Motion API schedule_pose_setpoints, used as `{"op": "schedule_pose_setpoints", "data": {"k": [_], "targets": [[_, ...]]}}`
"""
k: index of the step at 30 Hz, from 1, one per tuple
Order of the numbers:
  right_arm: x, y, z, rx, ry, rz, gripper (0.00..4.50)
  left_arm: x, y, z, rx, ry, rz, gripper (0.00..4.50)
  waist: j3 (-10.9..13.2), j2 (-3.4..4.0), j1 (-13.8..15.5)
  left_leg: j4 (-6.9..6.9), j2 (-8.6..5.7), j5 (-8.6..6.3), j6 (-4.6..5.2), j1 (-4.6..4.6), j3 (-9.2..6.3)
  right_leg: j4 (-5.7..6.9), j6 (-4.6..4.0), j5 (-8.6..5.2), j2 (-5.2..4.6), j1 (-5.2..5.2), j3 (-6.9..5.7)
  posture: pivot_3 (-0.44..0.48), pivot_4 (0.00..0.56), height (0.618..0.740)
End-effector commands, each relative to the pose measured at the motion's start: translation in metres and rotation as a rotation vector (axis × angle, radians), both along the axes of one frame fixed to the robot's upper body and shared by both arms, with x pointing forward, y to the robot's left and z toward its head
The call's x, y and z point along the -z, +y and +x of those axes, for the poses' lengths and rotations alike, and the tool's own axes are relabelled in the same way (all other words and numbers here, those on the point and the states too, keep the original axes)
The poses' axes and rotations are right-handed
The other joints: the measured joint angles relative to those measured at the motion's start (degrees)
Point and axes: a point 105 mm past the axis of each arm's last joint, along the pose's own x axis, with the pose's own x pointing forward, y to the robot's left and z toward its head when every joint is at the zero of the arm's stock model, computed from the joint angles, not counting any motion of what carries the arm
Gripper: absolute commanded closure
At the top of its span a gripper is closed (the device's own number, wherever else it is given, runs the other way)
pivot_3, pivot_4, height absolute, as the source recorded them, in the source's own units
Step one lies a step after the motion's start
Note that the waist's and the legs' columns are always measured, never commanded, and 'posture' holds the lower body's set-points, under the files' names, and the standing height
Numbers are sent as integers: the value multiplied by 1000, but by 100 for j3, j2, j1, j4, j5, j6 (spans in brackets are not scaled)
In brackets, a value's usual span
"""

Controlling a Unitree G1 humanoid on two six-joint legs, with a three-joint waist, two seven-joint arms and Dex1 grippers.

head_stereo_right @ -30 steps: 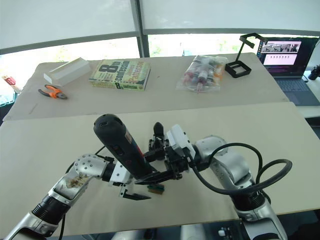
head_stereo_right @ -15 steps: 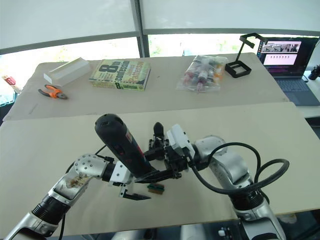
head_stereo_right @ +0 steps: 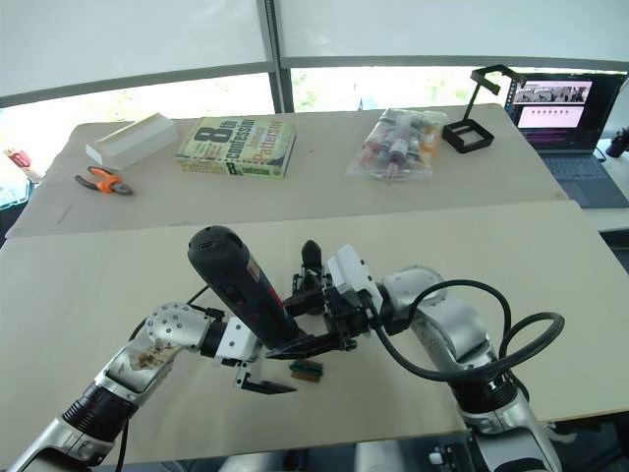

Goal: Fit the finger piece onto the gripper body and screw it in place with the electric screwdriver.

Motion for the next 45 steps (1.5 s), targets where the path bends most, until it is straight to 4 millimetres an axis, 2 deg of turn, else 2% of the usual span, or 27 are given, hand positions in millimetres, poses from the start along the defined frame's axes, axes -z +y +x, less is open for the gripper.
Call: {"op": "schedule_pose_setpoints", "data": {"k": [1,31,45], "targets": [[-11,0,-6,-33,-49,40,2607,-6,-1,1,11,-24,-15,0,0,0,-1,0,0,0,0,0,0,0,0,0,0,0,0,0,150,740],[-9,1,-10,-31,-44,39,2607,-6,-2,-1,22,-25,-12,0,0,0,-1,0,0,0,0,0,0,0,0,0,0,0,0,0,150,740],[-8,1,-5,-22,-49,35,2607,-7,-2,1,19,-25,-15,0,0,0,-1,0,0,0,0,0,0,0,0,0,0,0,0,0,150,740]]}}
